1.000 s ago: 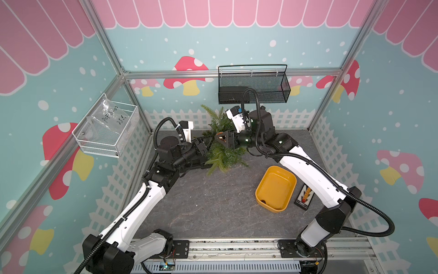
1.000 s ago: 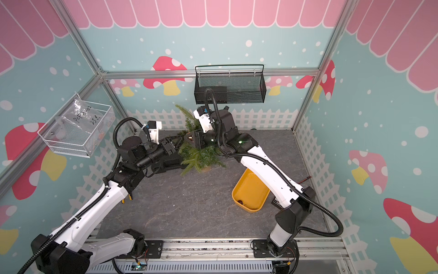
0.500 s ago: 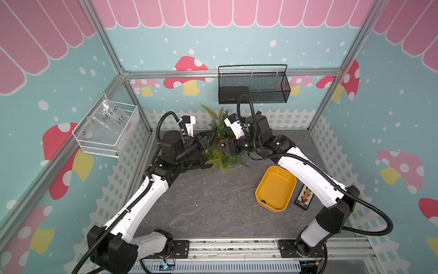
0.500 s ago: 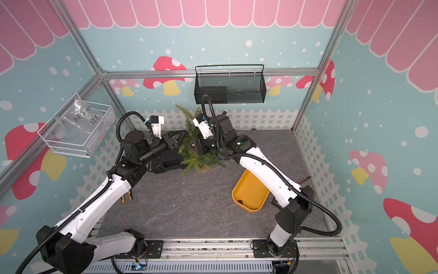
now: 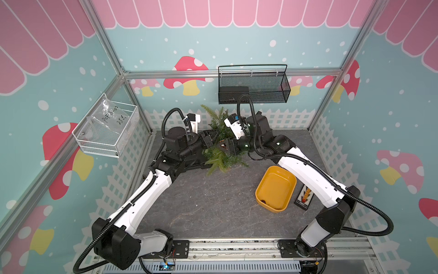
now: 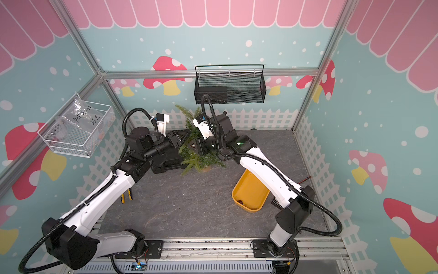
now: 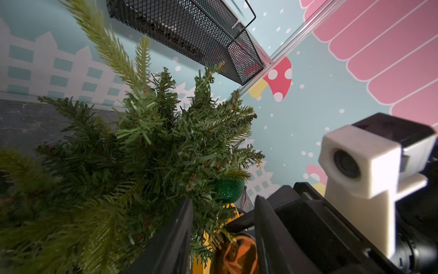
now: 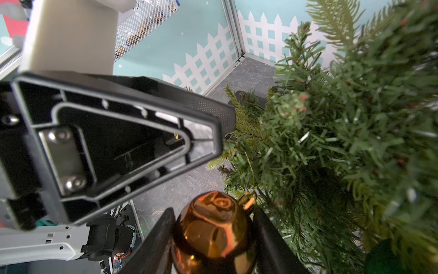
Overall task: Decorate the small christmas tree with ornaments
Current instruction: Hang an ornament on the christmas tree.
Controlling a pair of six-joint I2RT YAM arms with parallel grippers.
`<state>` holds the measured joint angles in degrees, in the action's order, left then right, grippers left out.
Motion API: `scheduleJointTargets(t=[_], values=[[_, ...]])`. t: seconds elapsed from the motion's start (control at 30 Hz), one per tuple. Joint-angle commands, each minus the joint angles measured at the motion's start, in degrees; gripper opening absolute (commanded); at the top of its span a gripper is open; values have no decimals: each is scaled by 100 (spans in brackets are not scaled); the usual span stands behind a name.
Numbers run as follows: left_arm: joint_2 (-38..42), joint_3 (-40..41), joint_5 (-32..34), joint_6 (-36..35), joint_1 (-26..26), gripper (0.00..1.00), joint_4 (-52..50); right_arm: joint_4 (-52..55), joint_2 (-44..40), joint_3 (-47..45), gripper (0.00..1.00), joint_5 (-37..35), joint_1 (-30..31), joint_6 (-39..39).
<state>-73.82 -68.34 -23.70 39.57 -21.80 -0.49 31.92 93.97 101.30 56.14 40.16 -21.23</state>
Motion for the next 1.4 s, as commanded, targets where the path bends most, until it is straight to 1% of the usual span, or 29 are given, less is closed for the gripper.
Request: scheduleJointTargets(t=[0.0,0.23,0.27,0.37,0.53,0.67,0.83,0.9,1.03,1.13,1.17,1.27,1.37], values=[[-76,-206,-68,-154,-67,44,-158,-147,-210,-83,39,-79,2,101],[-201,-312,48,-231,-113,25,-250,-229,-240,-163,39,-53,2,84],[-204,-312,68,-237,-112,21,-242,-242,-246,-188,40,-50,3,89],[-212,-329,106,-274,-114,10,-262,-268,-289,-265,45,-26,3,108],[-237,-382,140,-323,-108,3,-320,-301,-452,-362,61,-157,5,153],[-229,-374,180,-345,-114,2,-327,-406,-686,-554,67,-308,2,151],[-228,-373,217,-351,-108,2,-338,-561,-779,-656,69,-317,1,68],[-224,-371,235,-341,-109,4,-335,-566,-781,-638,70,-321,3,45],[-177,-326,261,-297,-114,16,-290,-578,-894,-655,70,-375,-2,38],[-133,-303,247,-266,-113,32,-265,-606,-1050,-684,69,-508,-8,4],[-105,-303,244,-266,-114,35,-260,-616,-1102,-703,69,-540,-8,-16],[-39,-286,245,-258,-122,42,-257,-632,-1246,-801,68,-641,-8,-41],[43,-256,260,-257,-124,44,-259,-639,-1412,-949,67,-759,-30,-81]])
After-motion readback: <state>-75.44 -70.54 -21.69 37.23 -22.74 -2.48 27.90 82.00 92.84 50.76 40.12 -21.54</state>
